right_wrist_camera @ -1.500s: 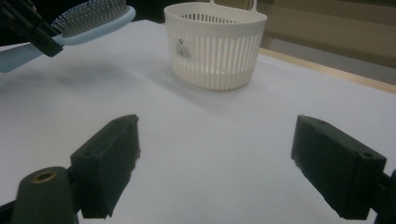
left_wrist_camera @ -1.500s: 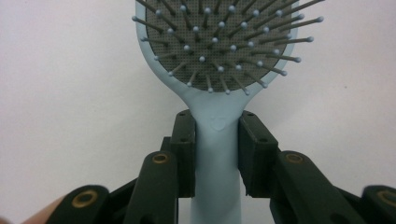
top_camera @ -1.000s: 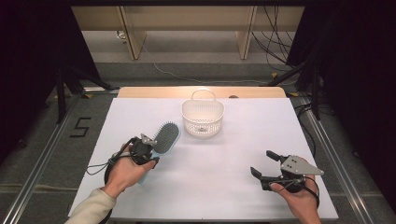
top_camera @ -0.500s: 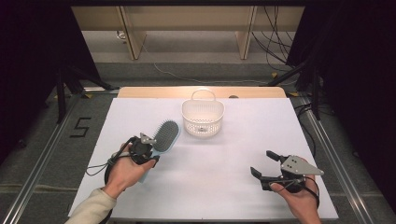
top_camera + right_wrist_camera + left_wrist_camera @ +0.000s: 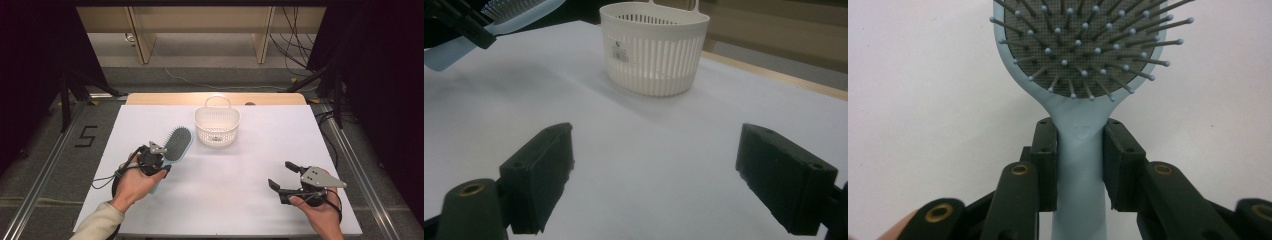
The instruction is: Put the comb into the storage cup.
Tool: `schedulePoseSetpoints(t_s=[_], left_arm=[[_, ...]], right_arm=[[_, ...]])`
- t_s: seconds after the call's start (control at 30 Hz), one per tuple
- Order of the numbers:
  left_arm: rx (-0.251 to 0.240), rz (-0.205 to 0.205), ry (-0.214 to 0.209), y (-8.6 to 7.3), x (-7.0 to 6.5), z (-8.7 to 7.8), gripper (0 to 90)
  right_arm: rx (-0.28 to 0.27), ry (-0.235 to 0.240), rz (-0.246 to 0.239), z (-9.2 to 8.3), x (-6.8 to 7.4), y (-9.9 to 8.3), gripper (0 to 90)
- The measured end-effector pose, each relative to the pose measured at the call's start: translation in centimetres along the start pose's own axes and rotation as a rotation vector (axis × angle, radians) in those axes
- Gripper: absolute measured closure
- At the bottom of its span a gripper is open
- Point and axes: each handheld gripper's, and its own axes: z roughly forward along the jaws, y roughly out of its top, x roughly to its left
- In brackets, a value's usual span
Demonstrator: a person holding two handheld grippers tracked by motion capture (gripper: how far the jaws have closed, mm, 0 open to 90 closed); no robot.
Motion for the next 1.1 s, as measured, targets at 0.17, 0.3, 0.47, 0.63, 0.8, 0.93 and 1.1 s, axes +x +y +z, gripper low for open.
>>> schedulePoseSetpoints(t_s=[0.17,0.3,0.47,0.63,0.8,0.93,1.1], left_arm=[[-0.011,-0.004,0.001,0.03,0.03,-0.04,70.0],[-0.021,-0.006,0.001,0.02,0.04,-0.04,70.0],[-0.032,-0.007,0.001,0.05,0.10,-0.08,70.0],[-0.039,-0.007,0.003,0.05,0.09,-0.09,70.1],[-0.045,0.000,-0.003,0.07,0.06,-0.08,70.1],[-0.050,0.000,-0.002,0.07,0.08,-0.08,70.0],[-0.061,0.000,-0.001,0.11,0.10,-0.16,70.0]], right_arm=[[-0.001,0.001,0.001,0.01,0.00,0.00,16.1],[-0.001,0.001,0.000,0.01,0.00,0.00,16.1],[-0.001,0.000,0.002,-0.01,0.00,0.00,16.1],[-0.004,0.001,-0.002,0.03,0.01,-0.02,16.1],[-0.001,0.000,-0.001,0.02,-0.01,-0.01,16.1],[-0.002,0.002,-0.001,0.00,0.00,0.00,16.1],[-0.003,0.003,0.001,0.00,0.01,0.01,16.1]])
